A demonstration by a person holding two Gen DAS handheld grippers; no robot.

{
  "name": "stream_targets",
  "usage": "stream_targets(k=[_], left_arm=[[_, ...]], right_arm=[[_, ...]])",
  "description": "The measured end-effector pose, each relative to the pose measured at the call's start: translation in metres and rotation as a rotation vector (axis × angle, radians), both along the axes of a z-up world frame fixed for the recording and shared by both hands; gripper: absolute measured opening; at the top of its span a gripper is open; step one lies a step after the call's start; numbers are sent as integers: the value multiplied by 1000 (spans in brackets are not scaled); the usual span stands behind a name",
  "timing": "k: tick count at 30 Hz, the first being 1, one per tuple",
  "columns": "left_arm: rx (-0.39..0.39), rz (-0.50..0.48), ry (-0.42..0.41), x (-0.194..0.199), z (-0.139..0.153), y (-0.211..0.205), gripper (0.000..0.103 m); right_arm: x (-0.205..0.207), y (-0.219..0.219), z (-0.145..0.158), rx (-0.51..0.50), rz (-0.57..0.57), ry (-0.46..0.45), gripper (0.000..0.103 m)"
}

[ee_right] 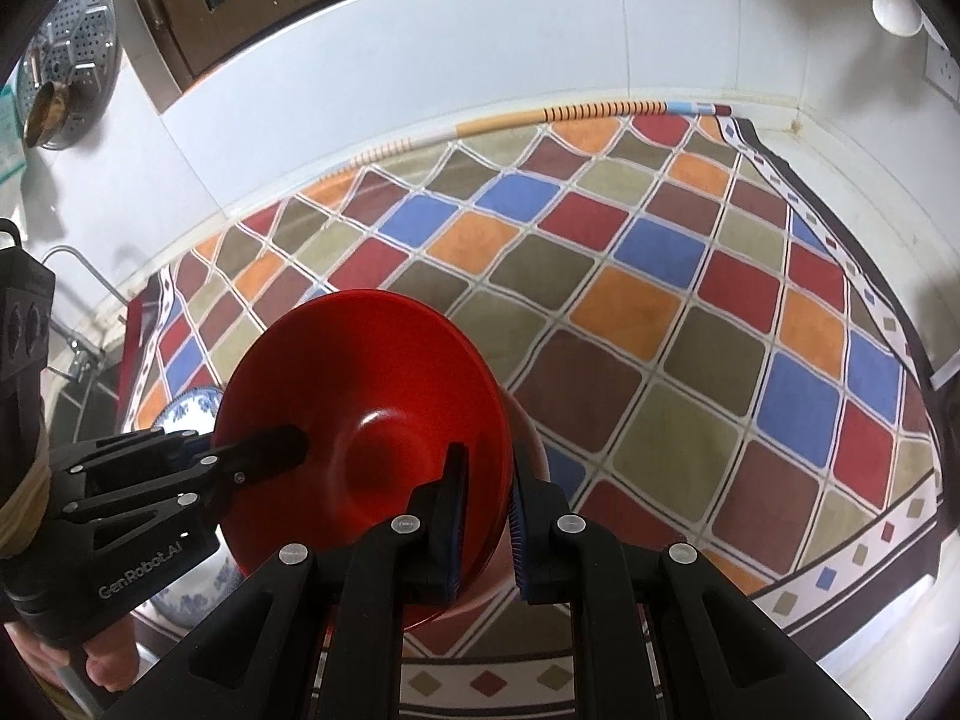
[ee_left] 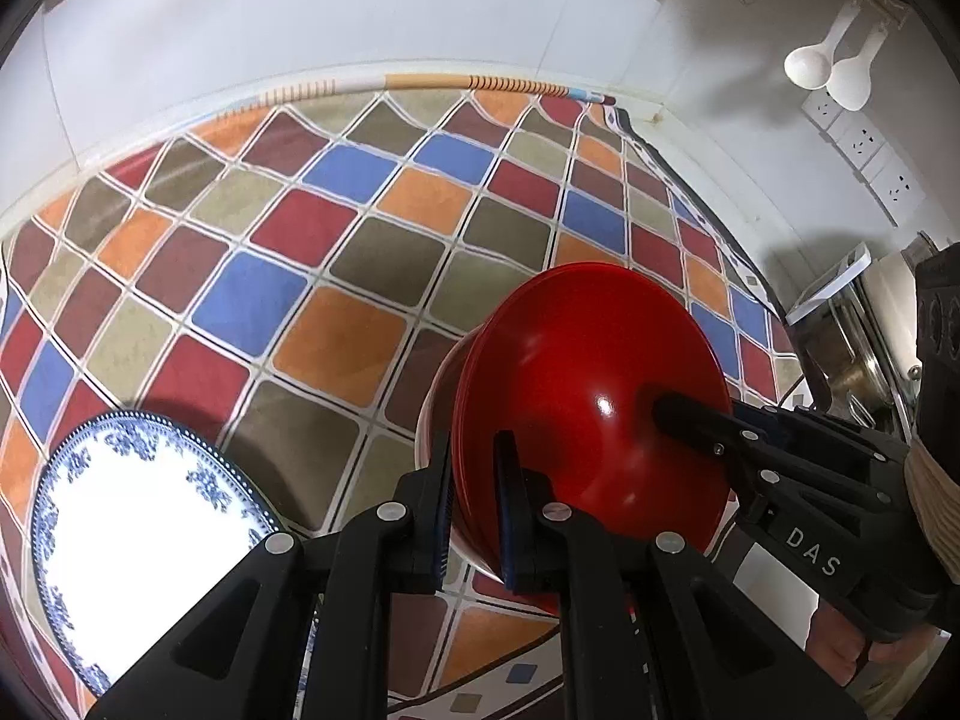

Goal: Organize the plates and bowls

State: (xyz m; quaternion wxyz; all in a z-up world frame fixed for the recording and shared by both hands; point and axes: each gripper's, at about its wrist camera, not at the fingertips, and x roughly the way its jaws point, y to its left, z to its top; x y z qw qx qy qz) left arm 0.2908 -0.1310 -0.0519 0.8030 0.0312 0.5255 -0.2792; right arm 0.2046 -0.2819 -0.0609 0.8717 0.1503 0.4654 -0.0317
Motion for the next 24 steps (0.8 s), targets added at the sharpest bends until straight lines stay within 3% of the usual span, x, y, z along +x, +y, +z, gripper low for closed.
stream_targets(k=[7,14,24], left_arm=[[11,3,39,1,-14,0,13],[20,-3,24,1,-14,-3,13],[1,-22,22,-2,-11,-4,29]], right_arm=[[4,1,-9,4,4,32,14],[4,3,-14,-14,13,46,14],[2,7,-14,-46,29,36,14]])
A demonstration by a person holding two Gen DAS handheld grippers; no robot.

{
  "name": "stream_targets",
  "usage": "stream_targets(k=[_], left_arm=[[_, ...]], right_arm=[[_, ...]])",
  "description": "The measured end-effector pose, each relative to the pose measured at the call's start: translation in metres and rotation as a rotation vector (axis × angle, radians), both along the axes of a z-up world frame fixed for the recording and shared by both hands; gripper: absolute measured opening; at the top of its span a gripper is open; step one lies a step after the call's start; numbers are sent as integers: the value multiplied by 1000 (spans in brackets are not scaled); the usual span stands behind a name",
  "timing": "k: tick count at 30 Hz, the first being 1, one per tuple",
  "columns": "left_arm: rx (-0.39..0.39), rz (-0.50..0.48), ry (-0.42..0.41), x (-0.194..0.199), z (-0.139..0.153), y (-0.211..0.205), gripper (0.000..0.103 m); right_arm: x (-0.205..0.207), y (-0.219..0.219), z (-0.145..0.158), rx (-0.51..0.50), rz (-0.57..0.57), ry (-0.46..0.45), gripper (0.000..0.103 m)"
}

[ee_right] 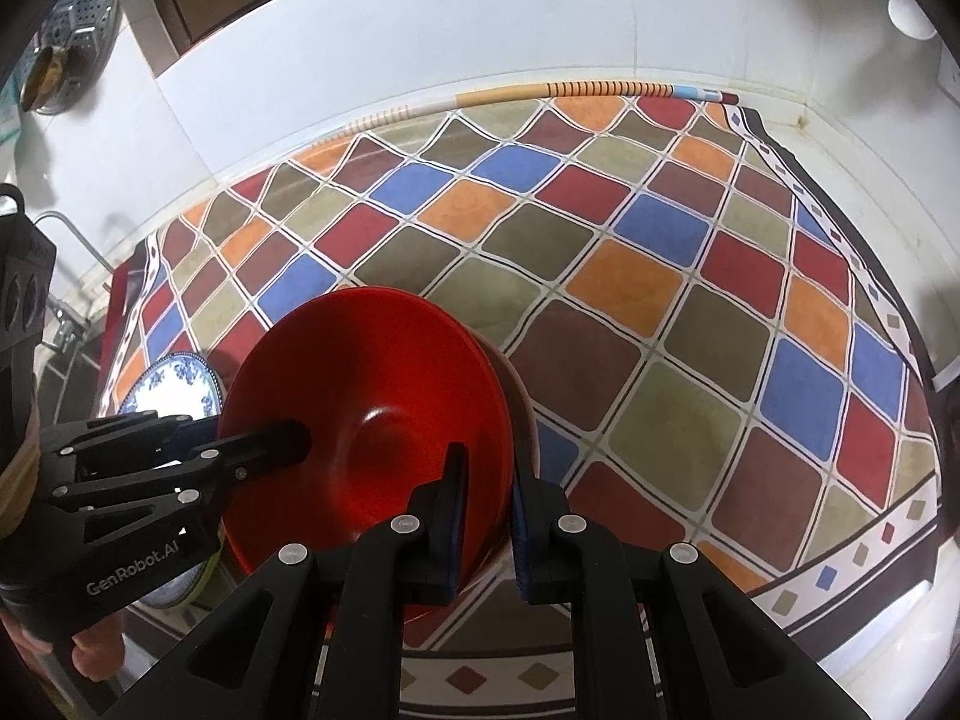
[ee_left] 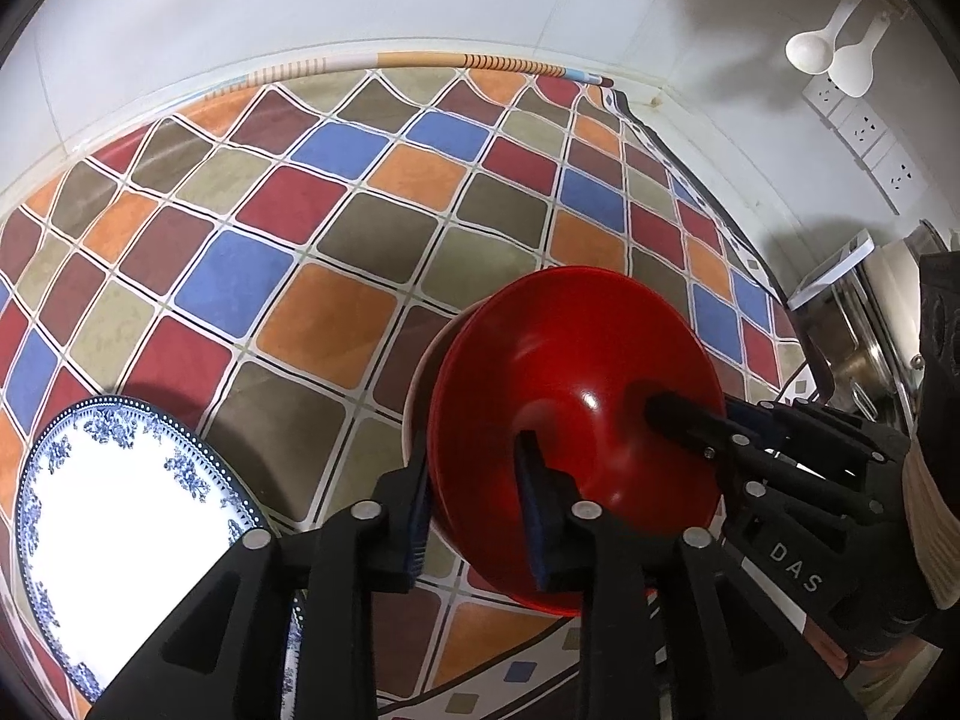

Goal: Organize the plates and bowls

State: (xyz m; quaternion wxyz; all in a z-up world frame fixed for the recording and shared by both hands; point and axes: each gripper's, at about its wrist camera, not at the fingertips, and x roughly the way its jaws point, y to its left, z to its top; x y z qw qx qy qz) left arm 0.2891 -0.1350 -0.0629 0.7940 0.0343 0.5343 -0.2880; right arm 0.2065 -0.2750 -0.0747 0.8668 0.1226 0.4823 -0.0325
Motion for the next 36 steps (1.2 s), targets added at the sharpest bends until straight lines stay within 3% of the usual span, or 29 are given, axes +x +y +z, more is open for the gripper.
stream_targets(k=[7,10,16,24,36], left_arm=[[26,15,-83,-4,13,4,37],[18,14,-95,-5,18,7,38],[18,24,-110,-7,21,10,41],[51,52,-115,-3,16,12,50],[67,48,-1,9,-14,3,50]], right_arm=[[-2,2,3,-32,7,-11,17],[-5,1,11,-72,-1,-43,34],[-9,1,21,-111,-14,-83,44],[-8,-4,18,-94,-50,-72,45],[3,-13,-9,0,-73,10,45]])
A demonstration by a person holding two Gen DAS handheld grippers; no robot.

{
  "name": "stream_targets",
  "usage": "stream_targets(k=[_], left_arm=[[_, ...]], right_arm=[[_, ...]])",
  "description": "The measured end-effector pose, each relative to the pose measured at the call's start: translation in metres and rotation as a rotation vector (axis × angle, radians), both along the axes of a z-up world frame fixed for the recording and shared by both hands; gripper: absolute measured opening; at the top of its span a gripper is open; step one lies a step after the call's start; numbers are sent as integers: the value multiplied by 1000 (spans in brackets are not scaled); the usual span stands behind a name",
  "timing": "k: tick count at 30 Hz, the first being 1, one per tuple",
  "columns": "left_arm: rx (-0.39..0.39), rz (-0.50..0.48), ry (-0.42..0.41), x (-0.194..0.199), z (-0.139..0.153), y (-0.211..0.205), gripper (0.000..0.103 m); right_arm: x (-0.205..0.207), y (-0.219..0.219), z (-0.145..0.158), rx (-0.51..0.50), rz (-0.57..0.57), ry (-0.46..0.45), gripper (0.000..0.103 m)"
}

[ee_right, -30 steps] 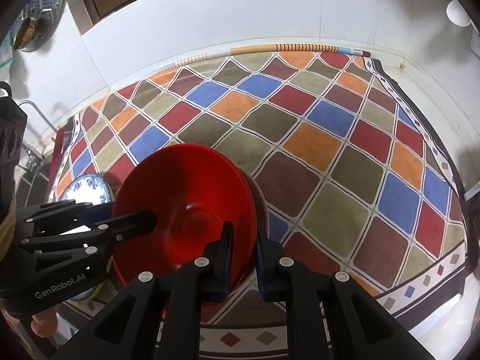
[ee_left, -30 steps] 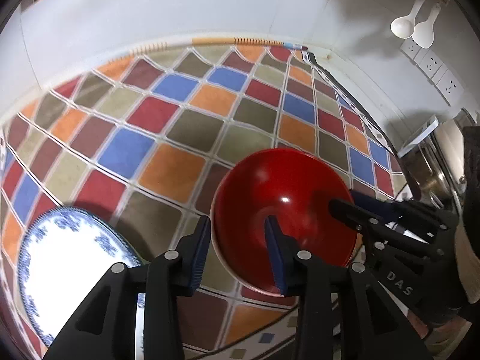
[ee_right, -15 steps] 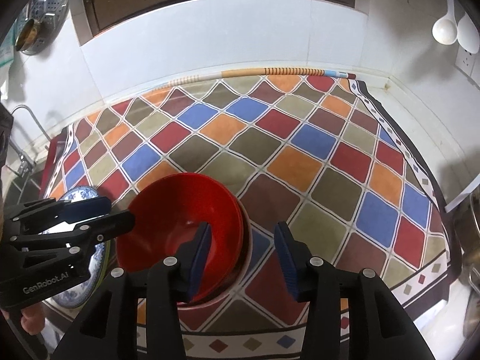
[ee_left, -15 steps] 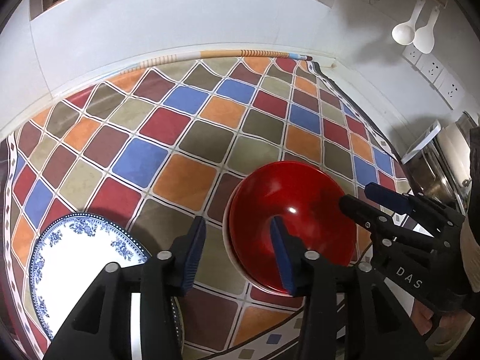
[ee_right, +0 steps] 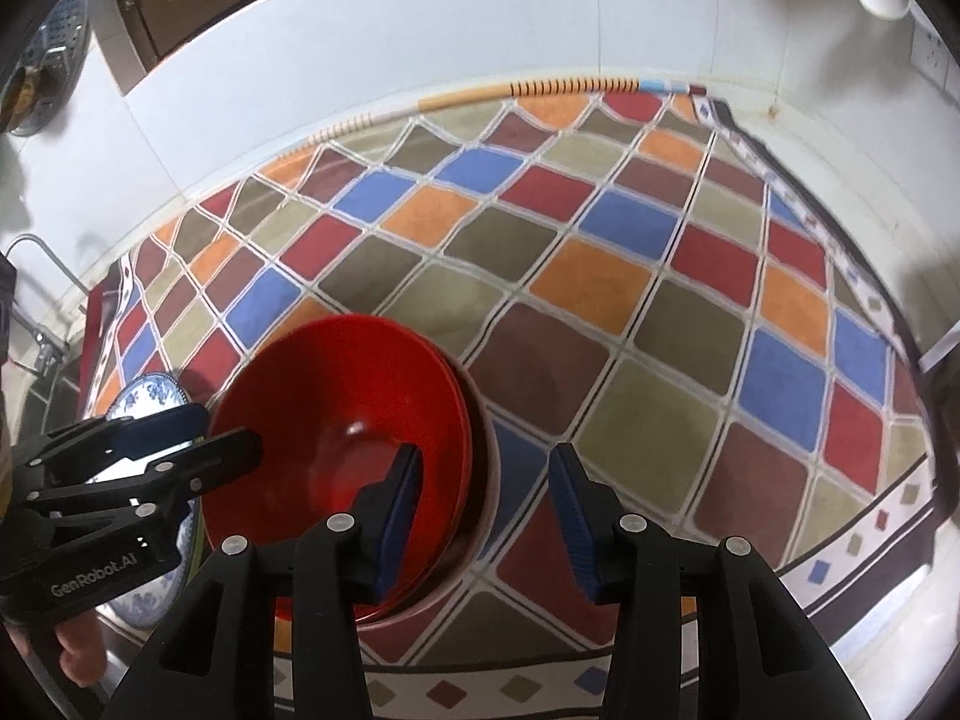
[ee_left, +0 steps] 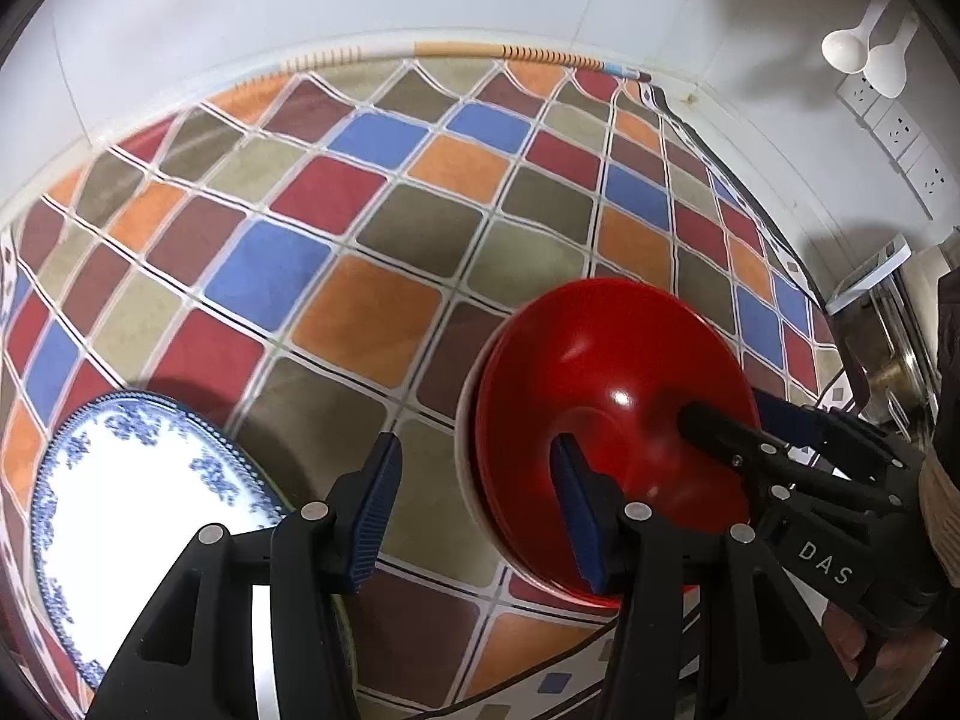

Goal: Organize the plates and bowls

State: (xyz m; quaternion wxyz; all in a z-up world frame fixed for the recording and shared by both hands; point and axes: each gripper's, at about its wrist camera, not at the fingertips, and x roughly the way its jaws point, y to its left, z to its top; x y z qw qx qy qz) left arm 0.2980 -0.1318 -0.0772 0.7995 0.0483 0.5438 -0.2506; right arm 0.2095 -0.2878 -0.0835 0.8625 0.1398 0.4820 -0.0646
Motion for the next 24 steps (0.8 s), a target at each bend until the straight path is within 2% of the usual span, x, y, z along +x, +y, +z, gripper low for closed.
stream_targets(k=[7,14,18,20,24], left_arm=[[-5,-10,58,6,-15,-6,49],[-13,-34,112,10,-23,-11,34],[3,-42,102,10,-24,-11,27],[4,-41,104,11,-25,-10,27],[2,-34,111,12,-25,-9,26]], right_arm=[[3,-5,-15,64,-14,37,45],[7,-4,-23,102,-11,64,44],[8,-2,-27,121,-7,82,41],[8,-2,-27,118,-10,83,41],[9,2,-27,121,-1,87,32]])
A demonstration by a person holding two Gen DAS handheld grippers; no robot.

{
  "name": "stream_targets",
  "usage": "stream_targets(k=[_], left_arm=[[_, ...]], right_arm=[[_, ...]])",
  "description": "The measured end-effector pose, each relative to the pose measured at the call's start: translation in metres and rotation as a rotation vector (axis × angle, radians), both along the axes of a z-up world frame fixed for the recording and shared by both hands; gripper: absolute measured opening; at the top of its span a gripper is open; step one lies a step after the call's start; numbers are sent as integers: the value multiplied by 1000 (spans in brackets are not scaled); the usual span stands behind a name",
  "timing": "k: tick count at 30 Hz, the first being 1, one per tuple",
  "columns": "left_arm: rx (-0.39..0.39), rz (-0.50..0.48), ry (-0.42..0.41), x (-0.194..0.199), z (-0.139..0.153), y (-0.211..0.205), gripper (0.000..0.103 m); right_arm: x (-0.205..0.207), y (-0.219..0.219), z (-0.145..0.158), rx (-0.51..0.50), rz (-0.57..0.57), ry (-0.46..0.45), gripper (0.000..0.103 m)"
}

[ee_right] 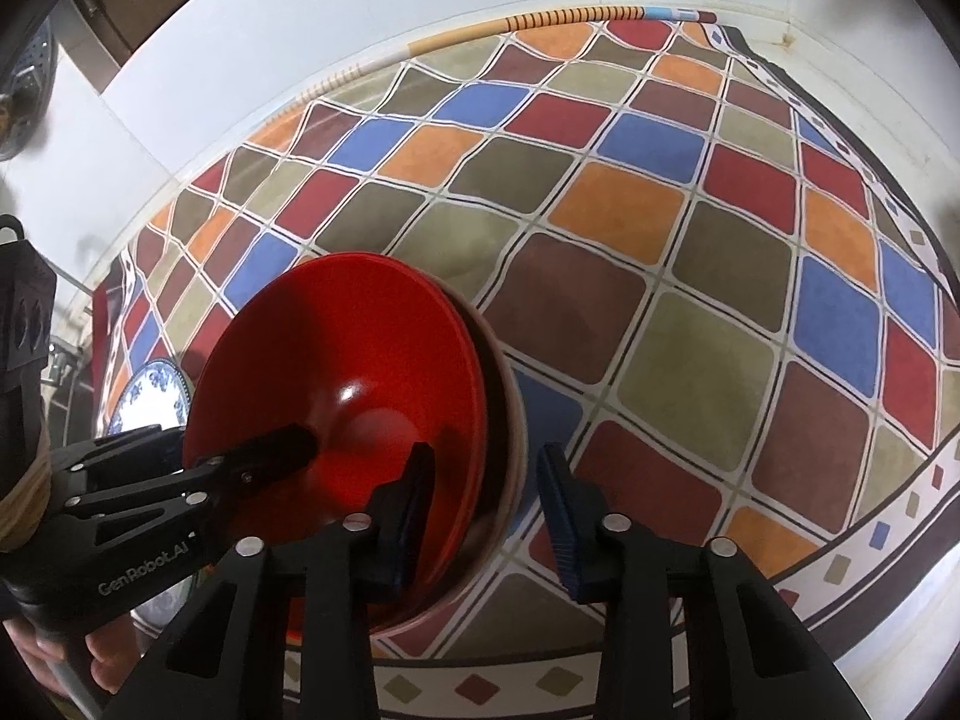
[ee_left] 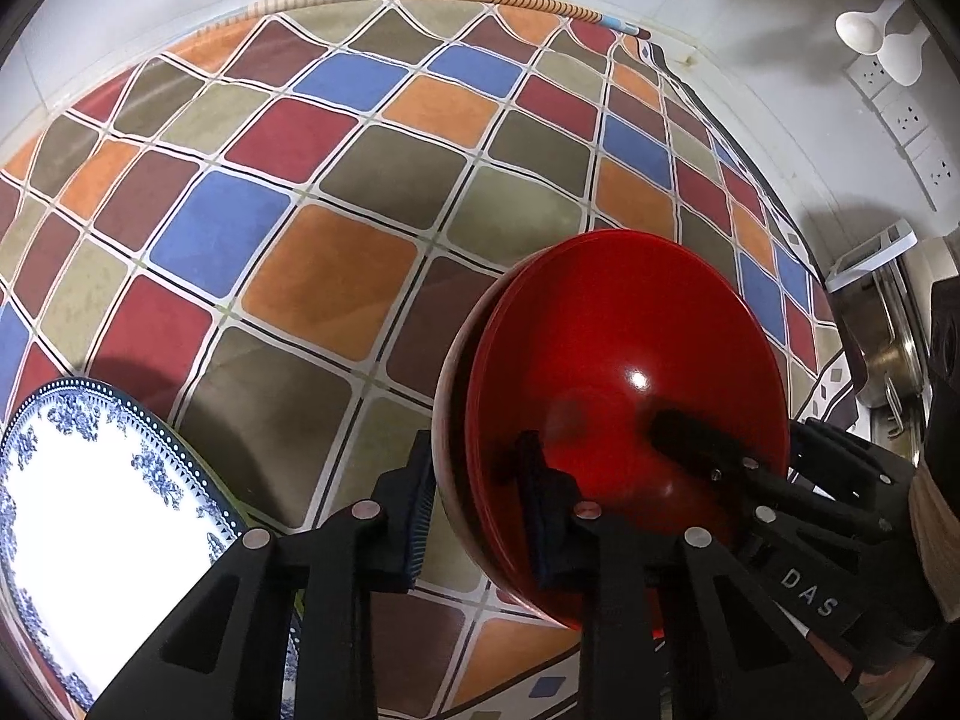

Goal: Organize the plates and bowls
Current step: 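Carry the nested bowls with both grippers onto the blue-and-white plates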

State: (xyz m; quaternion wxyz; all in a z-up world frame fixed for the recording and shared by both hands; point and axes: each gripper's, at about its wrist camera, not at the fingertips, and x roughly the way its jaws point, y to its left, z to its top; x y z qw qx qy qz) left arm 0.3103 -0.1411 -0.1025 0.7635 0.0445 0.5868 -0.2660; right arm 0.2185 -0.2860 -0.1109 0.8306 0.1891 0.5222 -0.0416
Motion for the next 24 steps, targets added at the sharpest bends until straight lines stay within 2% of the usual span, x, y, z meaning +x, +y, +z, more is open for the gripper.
stream_targets(k=[6,16,24], left_arm=[[16,21,10,2,0,-2,26],[64,99,8,-1,4,-10,27],[45,117,-25,-8,15,-4,27]], right_arm=[[1,4,-1,-27,-5,12,29],[1,-1,-1,4,-18,16,29],[-1,-7,3,22,-3,0,24]])
